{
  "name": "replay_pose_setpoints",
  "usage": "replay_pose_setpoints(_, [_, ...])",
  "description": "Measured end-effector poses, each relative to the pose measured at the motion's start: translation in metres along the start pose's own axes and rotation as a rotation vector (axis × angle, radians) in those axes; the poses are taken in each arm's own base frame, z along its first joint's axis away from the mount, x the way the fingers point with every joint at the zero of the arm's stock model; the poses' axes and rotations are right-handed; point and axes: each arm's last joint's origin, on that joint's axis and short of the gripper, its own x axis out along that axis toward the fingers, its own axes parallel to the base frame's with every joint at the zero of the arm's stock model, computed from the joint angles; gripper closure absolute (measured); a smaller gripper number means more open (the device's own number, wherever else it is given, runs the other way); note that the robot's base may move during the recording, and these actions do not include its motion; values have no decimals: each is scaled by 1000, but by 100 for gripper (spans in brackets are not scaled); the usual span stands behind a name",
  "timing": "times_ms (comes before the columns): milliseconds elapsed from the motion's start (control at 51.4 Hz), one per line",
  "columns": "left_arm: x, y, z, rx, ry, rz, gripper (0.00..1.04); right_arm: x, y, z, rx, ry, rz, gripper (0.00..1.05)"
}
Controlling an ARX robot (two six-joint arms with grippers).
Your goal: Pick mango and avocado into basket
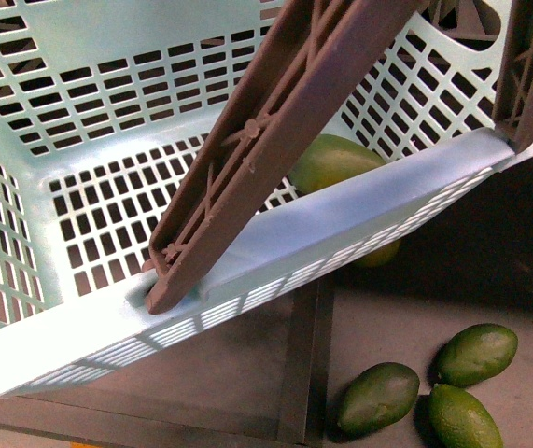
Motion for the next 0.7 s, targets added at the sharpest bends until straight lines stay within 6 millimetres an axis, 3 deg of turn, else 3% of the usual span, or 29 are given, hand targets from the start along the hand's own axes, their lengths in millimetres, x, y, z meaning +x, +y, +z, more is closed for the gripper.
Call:
replay_pose_setpoints(97, [0, 1, 1, -7, -1, 0, 76, -20, -24, -17, 7, 13, -125, 46])
replay_pose_setpoints(214, [0, 1, 1, 1, -9, 5, 76, -36, -37, -26, 12, 9, -128, 61])
replay_pose_setpoints(447, [0, 0, 0, -4, 1, -1, 76, -68, -60, -48, 12, 12, -127, 103])
replay_pose_setpoints(700, [0, 0, 1, -3, -1, 0, 76, -94, -75, -64, 15, 15, -134, 103])
